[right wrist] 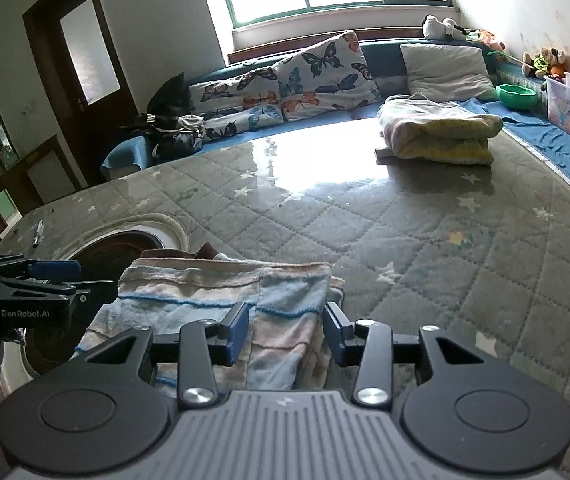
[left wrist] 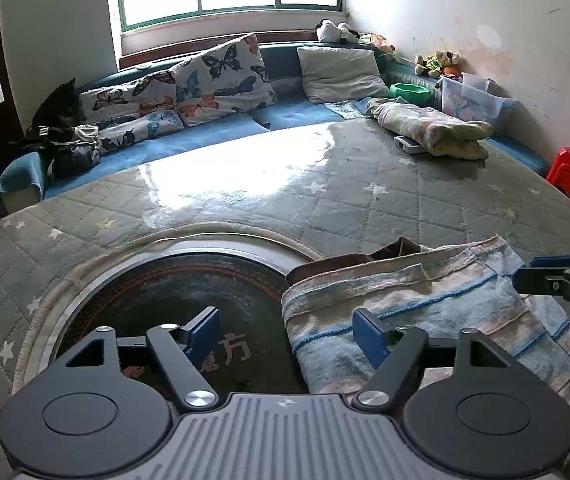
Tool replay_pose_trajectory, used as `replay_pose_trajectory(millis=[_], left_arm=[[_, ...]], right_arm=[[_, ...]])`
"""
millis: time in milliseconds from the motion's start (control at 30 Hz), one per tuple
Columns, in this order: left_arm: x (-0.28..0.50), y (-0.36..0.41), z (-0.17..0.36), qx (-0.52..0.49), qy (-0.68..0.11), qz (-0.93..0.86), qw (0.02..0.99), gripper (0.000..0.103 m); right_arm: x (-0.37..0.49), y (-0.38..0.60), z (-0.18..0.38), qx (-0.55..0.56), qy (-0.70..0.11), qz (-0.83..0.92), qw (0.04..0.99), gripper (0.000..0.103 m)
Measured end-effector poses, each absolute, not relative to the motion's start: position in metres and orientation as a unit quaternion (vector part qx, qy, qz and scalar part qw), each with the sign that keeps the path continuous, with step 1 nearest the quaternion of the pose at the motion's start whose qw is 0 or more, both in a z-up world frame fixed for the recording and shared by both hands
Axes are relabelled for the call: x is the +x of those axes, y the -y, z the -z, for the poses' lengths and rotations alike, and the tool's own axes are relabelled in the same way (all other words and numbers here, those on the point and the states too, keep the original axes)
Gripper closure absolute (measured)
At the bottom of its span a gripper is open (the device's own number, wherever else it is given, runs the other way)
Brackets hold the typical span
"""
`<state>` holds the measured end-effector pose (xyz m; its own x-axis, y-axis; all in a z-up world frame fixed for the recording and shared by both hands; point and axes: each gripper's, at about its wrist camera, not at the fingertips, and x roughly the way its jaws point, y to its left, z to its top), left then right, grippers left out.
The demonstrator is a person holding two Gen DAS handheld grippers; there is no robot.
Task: Fold towel
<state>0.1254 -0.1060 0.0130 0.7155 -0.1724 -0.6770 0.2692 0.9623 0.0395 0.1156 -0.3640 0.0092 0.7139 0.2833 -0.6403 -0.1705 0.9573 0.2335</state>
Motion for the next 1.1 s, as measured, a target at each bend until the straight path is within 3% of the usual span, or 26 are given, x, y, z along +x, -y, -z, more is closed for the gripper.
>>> replay_pose_trajectory(millis=[167,600,867,967,1100], left_arm=[[0.119,0.104,-0.015,0.069,-0.353,0.117,0.926,0.015],[0.097,0.102,-0.019,0.067,-0.341,0.117,0.930,0.000],[0.079,0.103,-0.023,0.065,-0.336,0.121,0.932,0.000],[0.072,0.102,-0.024,0.064,-0.334,0.123,0.932,0.000],[0.063,0.103,-0.026,0.065,-0.329,0.127,0.934,0.000]], right_arm=[[0.107,0.362,-0.009,0.080,-0.357,-0.121,0.923,0.057],[0.079,0.362,-0.009,0.080,-0.353,-0.114,0.925,0.051],[0.059,0.360,-0.014,0.075,-0.340,-0.111,0.931,0.049],[0.050,0.357,-0.015,0.074,-0.334,-0.112,0.933,0.037],[0.041,0.352,-0.018,0.063,-0.326,-0.116,0.936,0.034]])
